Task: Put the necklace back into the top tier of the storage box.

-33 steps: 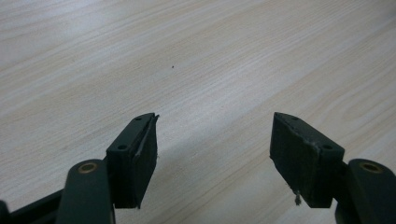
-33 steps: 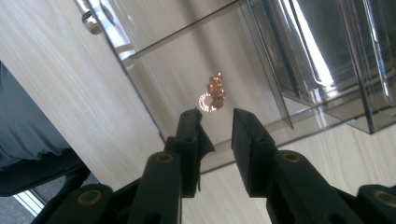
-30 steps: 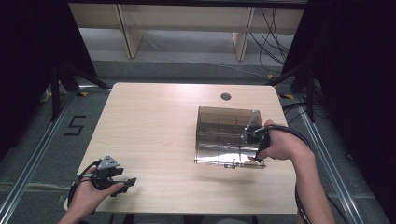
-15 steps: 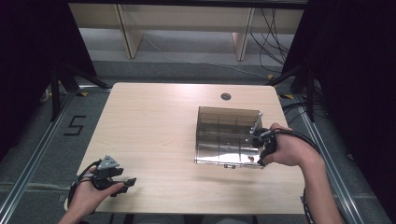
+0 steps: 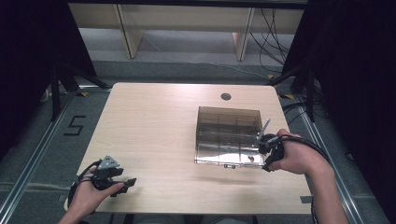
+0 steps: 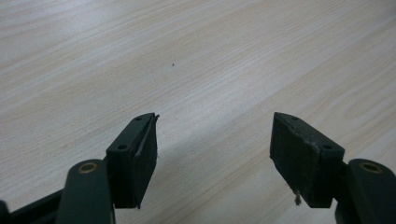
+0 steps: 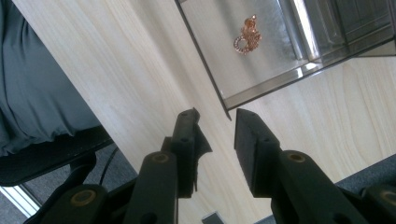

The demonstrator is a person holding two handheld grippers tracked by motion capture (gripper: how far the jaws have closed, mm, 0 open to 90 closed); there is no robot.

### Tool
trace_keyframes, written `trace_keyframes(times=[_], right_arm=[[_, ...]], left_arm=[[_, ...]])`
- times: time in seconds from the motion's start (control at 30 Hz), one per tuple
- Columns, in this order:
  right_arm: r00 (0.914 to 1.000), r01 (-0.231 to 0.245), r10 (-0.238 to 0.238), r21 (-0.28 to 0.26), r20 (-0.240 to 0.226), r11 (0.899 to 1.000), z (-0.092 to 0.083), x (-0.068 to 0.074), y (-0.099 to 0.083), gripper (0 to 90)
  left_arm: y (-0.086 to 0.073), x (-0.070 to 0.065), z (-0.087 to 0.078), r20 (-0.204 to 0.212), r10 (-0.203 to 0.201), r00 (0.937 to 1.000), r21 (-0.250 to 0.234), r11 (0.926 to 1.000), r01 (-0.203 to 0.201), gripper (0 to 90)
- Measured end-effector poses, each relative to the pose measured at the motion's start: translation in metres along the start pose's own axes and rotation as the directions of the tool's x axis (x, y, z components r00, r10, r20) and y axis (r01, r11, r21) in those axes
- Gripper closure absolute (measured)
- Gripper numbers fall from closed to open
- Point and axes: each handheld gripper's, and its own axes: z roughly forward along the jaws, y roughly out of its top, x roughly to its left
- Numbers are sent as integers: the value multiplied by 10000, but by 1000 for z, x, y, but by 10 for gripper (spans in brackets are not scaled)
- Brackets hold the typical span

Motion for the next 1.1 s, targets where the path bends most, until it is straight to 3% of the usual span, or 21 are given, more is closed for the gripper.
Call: trace_keyframes(times=[0.13, 0.2, 0.43, 0.53, 0.57, 0.7, 0.73, 0.9, 0.93, 0.97, 1.1], right_arm=[[9997, -243, 243, 133, 8, 9996, 2, 2, -5, 690], [10000, -2, 2, 50, -11, 10000, 3, 2, -8, 689], [9995, -231, 236, 236, -223, 9995, 9, 5, -17, 681], [9998, 44, -42, 89, -210, 10000, 13, 4, -22, 677], [9996, -256, 260, 222, -149, 9994, 13, 6, -24, 676], [9995, -223, 228, 225, -234, 9995, 17, 6, -30, 672], [9990, -403, 409, 282, -201, 9988, 18, 8, -31, 671], [9993, -183, 193, 293, -310, 9994, 26, 6, -38, 665], [9985, -462, 473, 401, -274, 9981, 27, 8, -40, 665], [9993, -184, 194, 324, -317, 9993, 30, 5, -41, 664], [9981, -384, 405, 462, -470, 9982, 36, 6, -46, 661]], left_arm=[[0, 0, 0, 1, -18, 10000, 33, 10000, 18, 318], [0, 0, 0, -8, -18, 10000, 31, 10000, 18, 318], [0, 0, 0, -7, -42, 10000, -10, 10000, 41, 318], [0, 0, 1, -14, -15, 10000, 22, 10000, 15, 317], [0, 0, 1, -16, -11, 10000, 26, 10000, 11, 317], [0, 0, 0, -38, -14, 10000, 27, 10000, 14, 317], [0, 0, 0, -38, -12, 10000, 24, 10000, 12, 317], [0, 0, 1, -28, 11, 10000, 21, 10000, -11, 317], [0, 0, 0, -41, -13, 10000, 47, 10000, 13, 317], [0, 0, 0, -34, -11, 10000, 33, 10000, 11, 316], [0, 0, 0, -40, -11, 10000, 45, 10000, 11, 316]])
